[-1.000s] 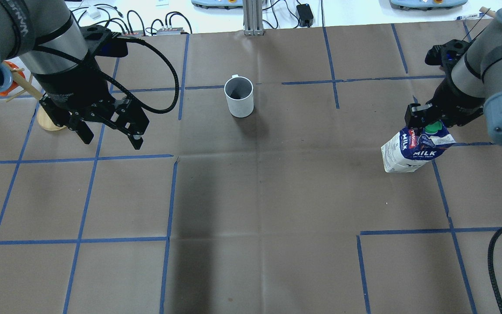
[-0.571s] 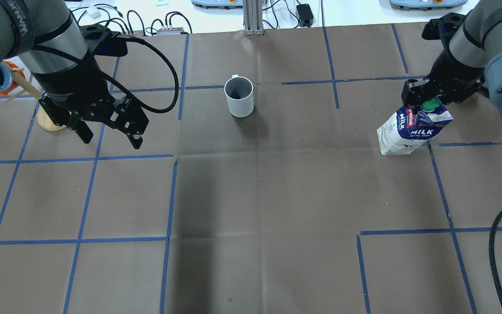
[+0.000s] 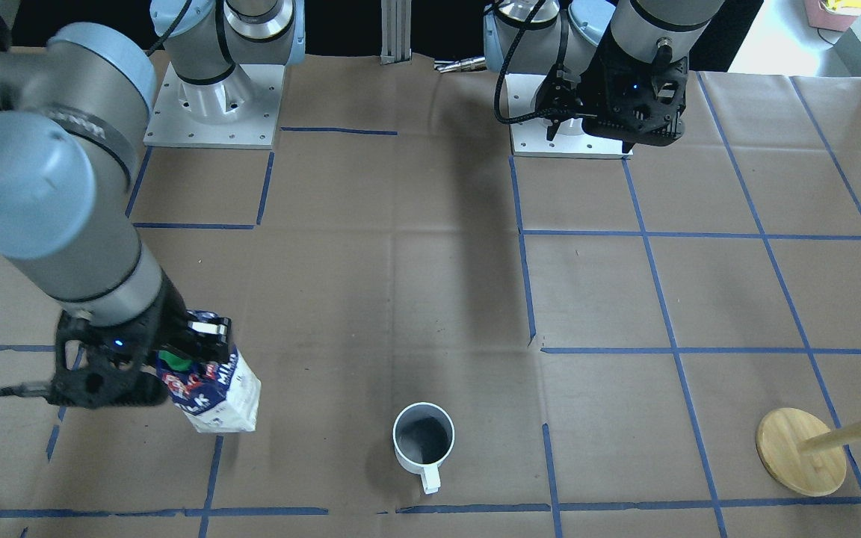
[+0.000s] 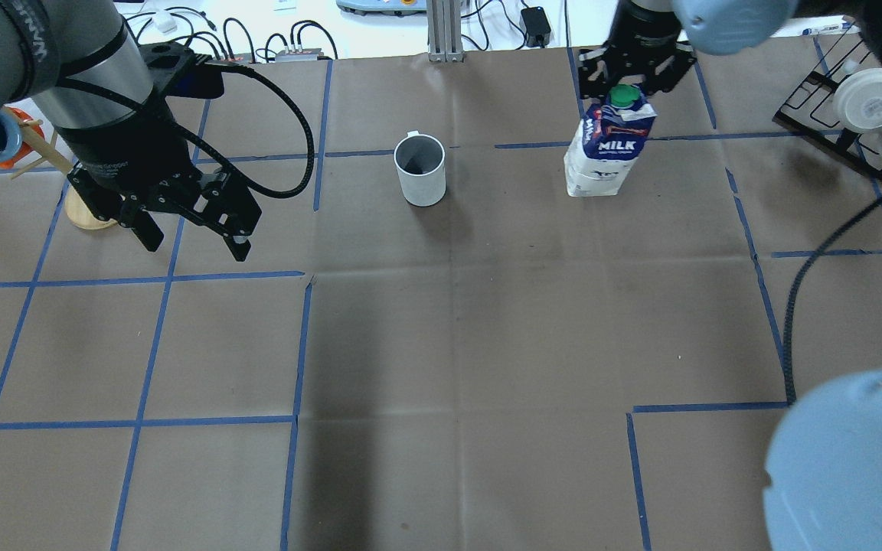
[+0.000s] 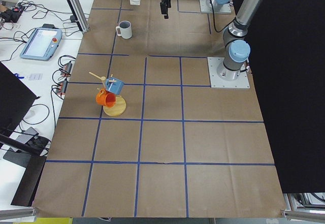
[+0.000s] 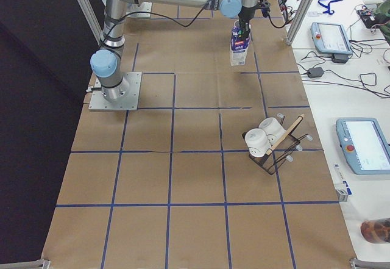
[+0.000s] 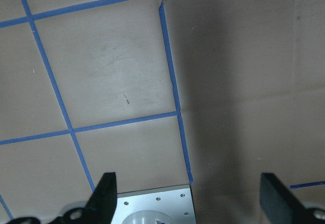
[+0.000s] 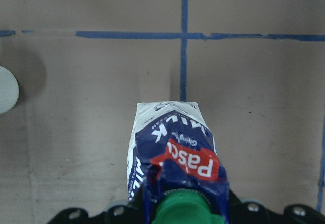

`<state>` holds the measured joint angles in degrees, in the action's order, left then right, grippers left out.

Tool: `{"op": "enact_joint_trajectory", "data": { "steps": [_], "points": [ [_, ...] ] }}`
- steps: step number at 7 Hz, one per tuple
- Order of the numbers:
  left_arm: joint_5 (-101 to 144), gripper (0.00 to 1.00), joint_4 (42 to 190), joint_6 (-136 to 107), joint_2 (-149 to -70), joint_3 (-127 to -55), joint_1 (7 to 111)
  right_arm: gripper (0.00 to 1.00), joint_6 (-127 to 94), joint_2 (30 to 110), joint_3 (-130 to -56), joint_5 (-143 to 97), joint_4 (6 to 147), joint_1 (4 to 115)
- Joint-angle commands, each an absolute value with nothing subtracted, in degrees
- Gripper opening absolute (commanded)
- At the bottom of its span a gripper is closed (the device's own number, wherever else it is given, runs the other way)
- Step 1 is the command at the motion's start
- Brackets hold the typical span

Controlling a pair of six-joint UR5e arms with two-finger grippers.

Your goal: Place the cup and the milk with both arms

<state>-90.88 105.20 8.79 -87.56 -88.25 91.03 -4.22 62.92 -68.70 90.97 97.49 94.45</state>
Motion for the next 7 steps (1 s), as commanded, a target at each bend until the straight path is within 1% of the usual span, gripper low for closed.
{"op": "enact_joint_trajectory", "data": {
  "steps": [1, 2, 3, 5, 7],
  "points": [
    [-90.97, 1.00, 105.38, 8.88, -87.45, -88.33, 91.05, 0.43, -14.28, 51.37, -53.41, 90.97, 93.09, 101.40],
    [-90.88, 1.00, 105.38, 8.70, -87.54, -88.33, 91.14, 0.44, -16.33, 47.76, -49.61, 90.97, 92.73, 103.60],
    [-90.88, 1.00, 105.38, 8.79, -87.45, -88.33, 91.06, 0.44, -18.61, 45.03, -47.48, 90.97, 91.77, 104.23],
    [-90.97, 1.00, 105.47, 8.79, -87.36, -88.50, 91.05, 0.44, -18.90, 44.74, -47.29, 90.36, 87.29, 104.24],
    [-90.97, 1.00, 105.55, 8.79, -87.36, -88.59, 90.97, 0.44, -18.90, 44.74, -47.11, 90.00, 88.06, 104.59]
  ]
}}
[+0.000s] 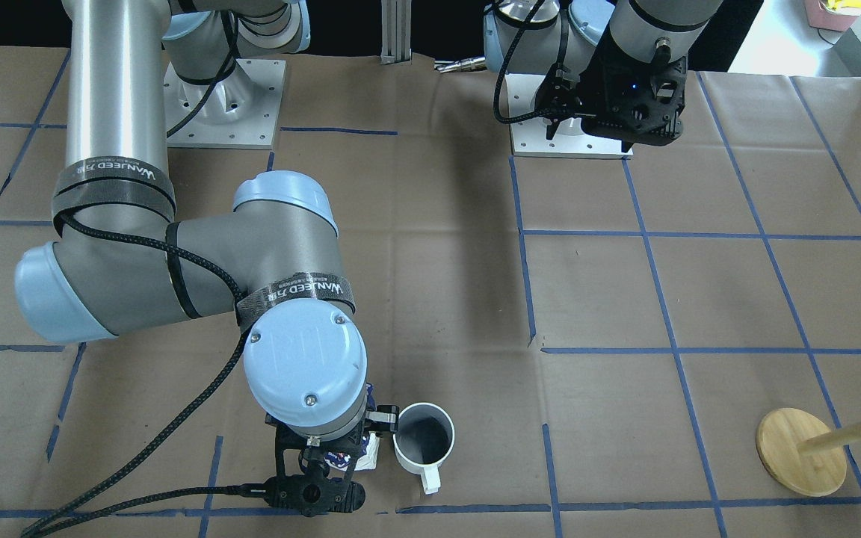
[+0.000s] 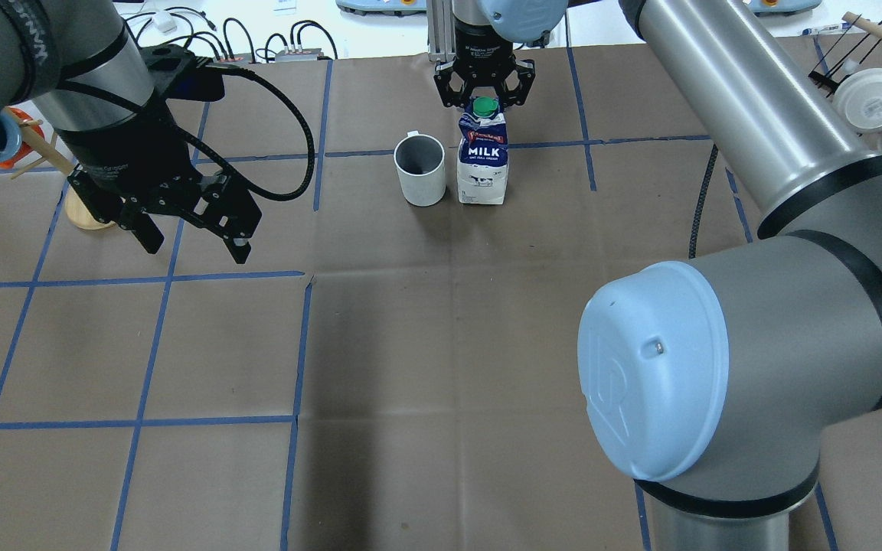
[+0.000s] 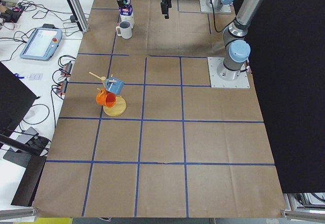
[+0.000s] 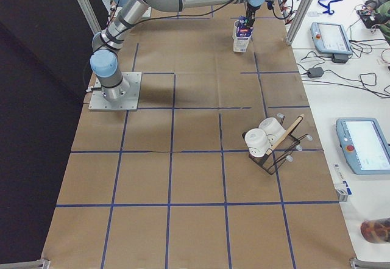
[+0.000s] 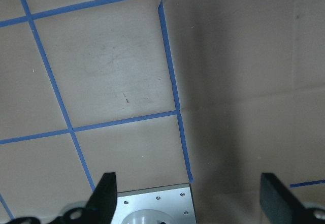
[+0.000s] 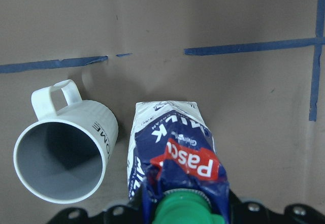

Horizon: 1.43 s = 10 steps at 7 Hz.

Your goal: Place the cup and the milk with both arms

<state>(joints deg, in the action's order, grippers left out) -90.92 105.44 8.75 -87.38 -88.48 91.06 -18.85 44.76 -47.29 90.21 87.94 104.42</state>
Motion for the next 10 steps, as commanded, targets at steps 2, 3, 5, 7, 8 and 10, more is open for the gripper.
{"op": "enact_joint_trajectory", "data": {
  "steps": [2, 3, 5, 7, 8, 10],
  "points": [
    [-90.88, 1.00, 105.47, 8.70, -87.36, -88.59, 90.97, 0.44, -18.90, 44.74, -47.20, 90.00, 88.33, 104.68],
    [-90.88, 1.00, 105.47, 8.70, -87.36, -88.59, 91.05, 0.44, -18.81, 44.39, -47.11, 90.00, 88.33, 104.68],
    [-90.88, 1.00, 105.47, 8.70, -87.36, -88.59, 90.97, 0.80, -18.72, 44.30, -47.11, 90.09, 88.50, 104.59],
    [-90.88, 1.00, 105.47, 8.70, -87.36, -88.51, 90.97, 1.00, -18.28, 44.21, -45.45, 90.00, 88.33, 104.50],
    [-90.88, 1.00, 105.47, 8.70, -87.36, -88.59, 90.97, 1.00, -18.11, 44.38, -43.96, 90.00, 87.46, 104.41],
    [-90.88, 1.00, 105.47, 8.70, -87.36, -88.59, 90.97, 1.00, -15.32, 46.57, -42.55, 89.56, 83.61, 103.97]
  ]
}}
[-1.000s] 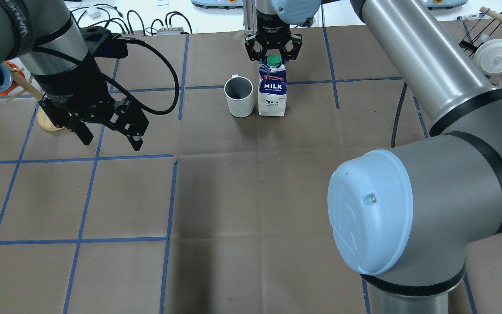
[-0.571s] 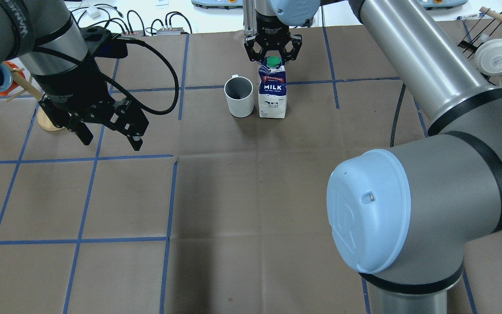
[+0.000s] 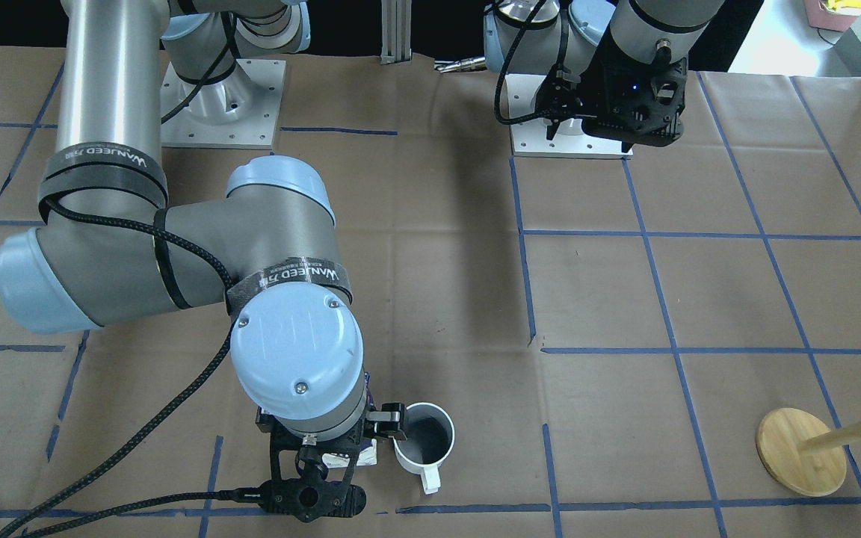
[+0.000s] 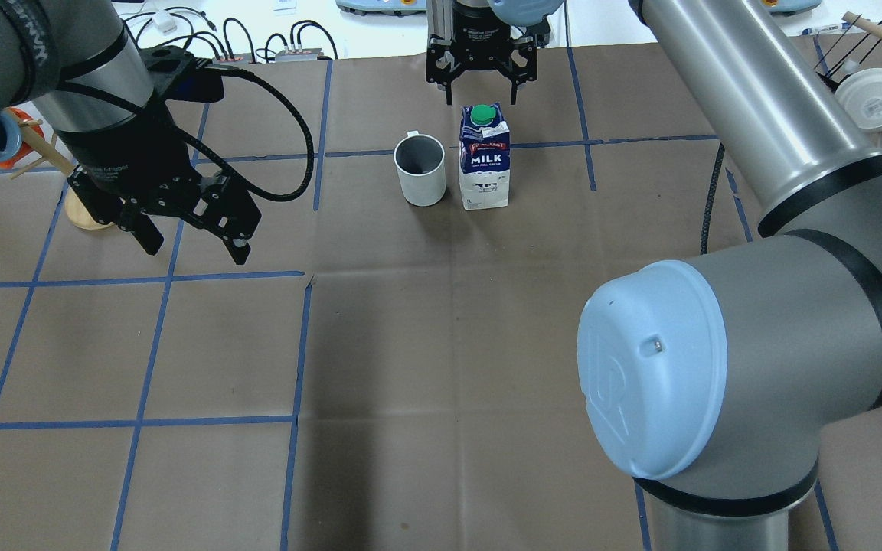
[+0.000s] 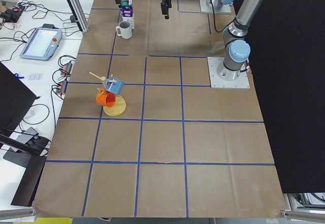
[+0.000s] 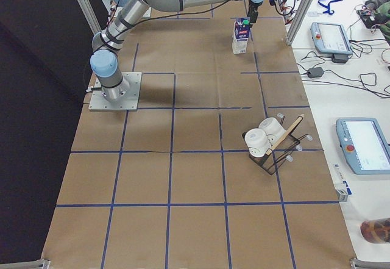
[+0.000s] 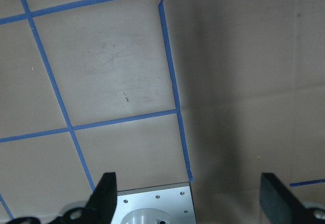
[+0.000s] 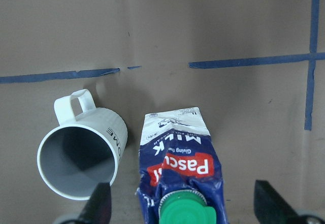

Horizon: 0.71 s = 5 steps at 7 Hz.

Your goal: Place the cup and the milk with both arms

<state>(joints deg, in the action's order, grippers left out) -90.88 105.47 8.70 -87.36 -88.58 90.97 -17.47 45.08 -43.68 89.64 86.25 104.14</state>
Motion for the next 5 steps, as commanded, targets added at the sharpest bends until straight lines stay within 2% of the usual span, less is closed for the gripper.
{"op": "enact_joint_trajectory", "data": {
  "steps": [1, 4, 5],
  "points": [
    [-90.88, 1.00, 105.47, 8.70, -87.36, -88.59, 90.97, 1.00, -12.51, 49.37, -43.06, 90.34, 80.02, 103.71],
    [-90.88, 1.00, 105.47, 8.70, -87.36, -88.59, 90.97, 0.97, -3.90, 58.24, -45.86, 90.44, 68.67, 98.73],
    [-90.88, 1.00, 105.47, 8.70, -87.36, -88.59, 90.97, 0.95, -2.13, 62.71, -50.58, 90.35, 67.08, 96.35]
  ]
}}
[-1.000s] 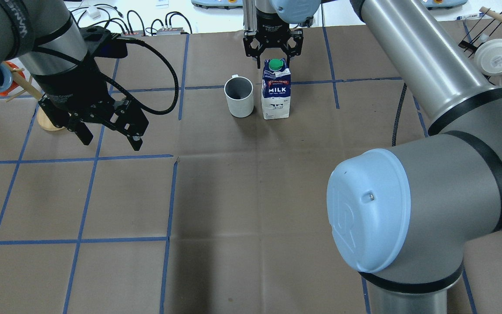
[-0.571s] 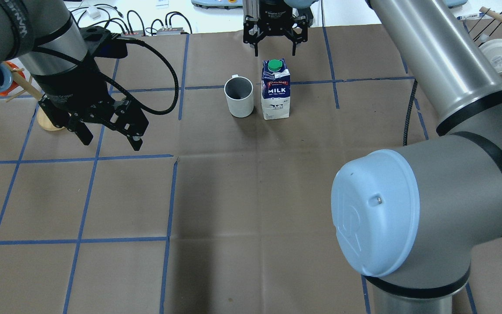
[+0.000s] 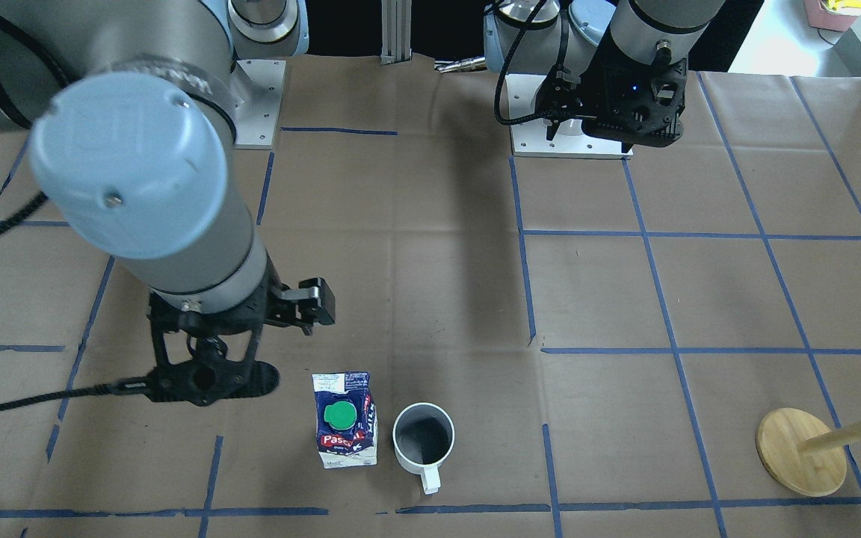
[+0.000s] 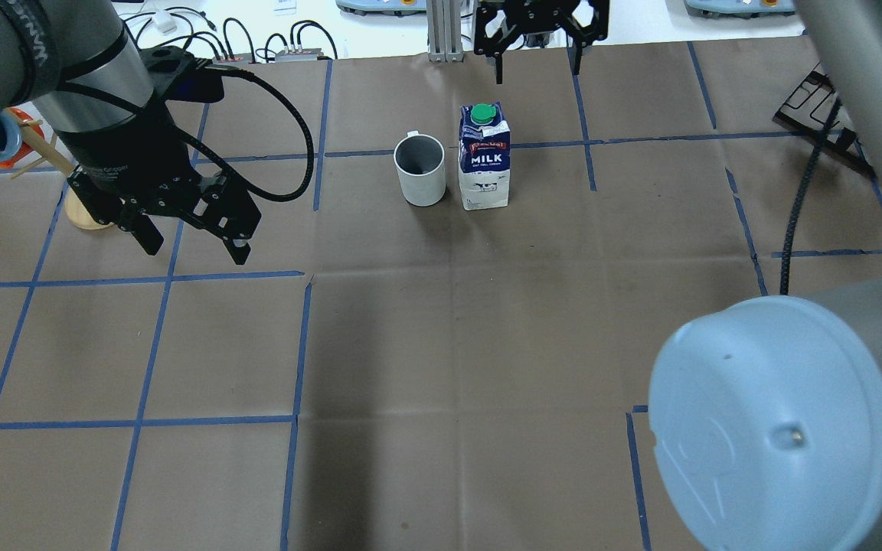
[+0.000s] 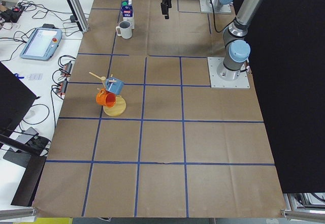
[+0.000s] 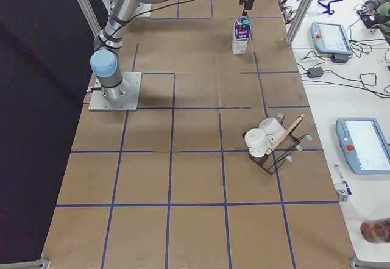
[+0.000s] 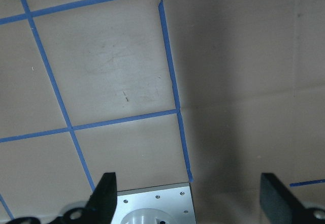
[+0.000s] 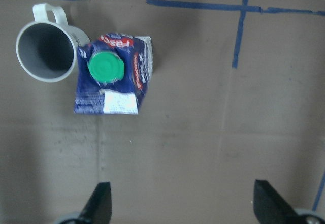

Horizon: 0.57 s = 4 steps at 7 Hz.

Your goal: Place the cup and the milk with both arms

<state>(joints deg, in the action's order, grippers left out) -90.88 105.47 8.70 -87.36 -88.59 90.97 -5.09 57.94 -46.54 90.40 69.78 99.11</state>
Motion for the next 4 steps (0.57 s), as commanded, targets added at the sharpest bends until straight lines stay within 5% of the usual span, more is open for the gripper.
{"op": "enact_joint_trajectory", "data": {
  "steps": [1, 4],
  "points": [
    [-90.88, 1.00, 105.47, 8.70, -87.36, -88.59, 90.97, 0.93, -0.98, 68.84, -59.93, 90.18, 68.54, 94.33],
    [-90.88, 1.00, 105.47, 8.70, -87.36, -88.59, 90.97, 1.00, -0.50, 86.43, -86.40, 90.00, 84.40, 89.56]
  ]
}}
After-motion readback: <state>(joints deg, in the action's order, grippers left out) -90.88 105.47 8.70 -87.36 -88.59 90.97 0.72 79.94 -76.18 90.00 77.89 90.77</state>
